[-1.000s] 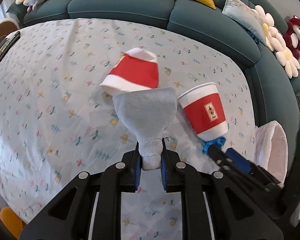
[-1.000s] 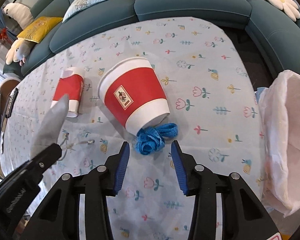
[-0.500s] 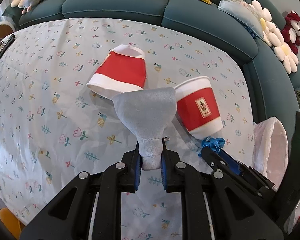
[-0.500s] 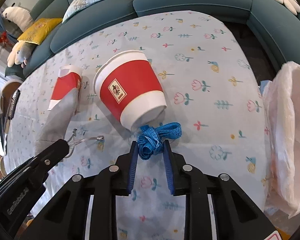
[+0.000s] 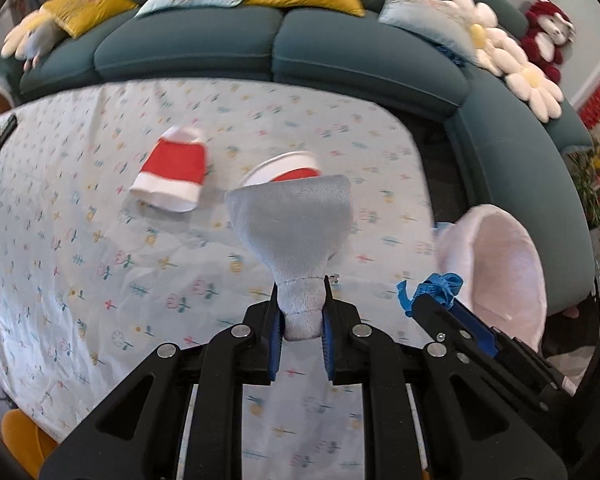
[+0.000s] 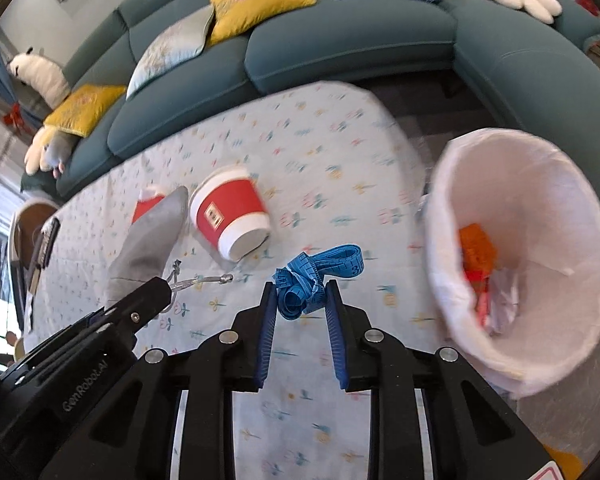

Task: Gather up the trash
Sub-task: 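Carry the grey pouch and blue cord over the bin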

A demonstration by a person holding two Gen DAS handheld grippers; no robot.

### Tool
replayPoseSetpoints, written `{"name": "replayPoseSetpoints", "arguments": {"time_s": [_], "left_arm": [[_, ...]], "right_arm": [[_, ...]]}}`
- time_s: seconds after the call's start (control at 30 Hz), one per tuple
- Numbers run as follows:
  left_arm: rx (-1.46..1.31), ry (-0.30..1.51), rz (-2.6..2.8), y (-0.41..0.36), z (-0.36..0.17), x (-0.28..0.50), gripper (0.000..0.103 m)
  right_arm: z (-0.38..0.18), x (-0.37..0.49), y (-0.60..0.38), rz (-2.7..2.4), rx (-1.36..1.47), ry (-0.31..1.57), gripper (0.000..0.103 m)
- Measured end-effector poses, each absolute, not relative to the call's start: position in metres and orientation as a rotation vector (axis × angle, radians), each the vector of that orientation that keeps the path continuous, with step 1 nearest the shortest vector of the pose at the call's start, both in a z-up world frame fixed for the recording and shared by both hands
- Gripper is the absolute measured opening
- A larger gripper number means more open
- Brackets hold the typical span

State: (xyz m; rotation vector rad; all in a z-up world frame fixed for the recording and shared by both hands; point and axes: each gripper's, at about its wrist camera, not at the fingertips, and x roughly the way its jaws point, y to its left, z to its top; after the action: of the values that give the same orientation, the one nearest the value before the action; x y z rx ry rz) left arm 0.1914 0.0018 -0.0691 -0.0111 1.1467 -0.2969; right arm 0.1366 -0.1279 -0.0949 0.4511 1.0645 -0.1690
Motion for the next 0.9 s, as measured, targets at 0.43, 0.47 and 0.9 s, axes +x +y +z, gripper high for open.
{"name": "replayPoseSetpoints", "arguments": {"time_s": [0.43,0.47,0.9], "left_arm": [[0.116,1.072,-0.464,-0.094,-0.031,0.135,0.016],[0.12,1.073,-0.476,-0.101,-0.03,0.132,0.016],[0.216,1.059,-0.603,-0.185,-0.028,0.101,0.016]], "right_arm": [[-0.053,0.056,-0.224,-0.323,0.501,0.936,0.023],[-0.052,0.051,-0.231,-0.335,0.509,0.932,0.023],[-0.057,0.003,-0.293,-0.432,0.582,0.89,0.023]]}}
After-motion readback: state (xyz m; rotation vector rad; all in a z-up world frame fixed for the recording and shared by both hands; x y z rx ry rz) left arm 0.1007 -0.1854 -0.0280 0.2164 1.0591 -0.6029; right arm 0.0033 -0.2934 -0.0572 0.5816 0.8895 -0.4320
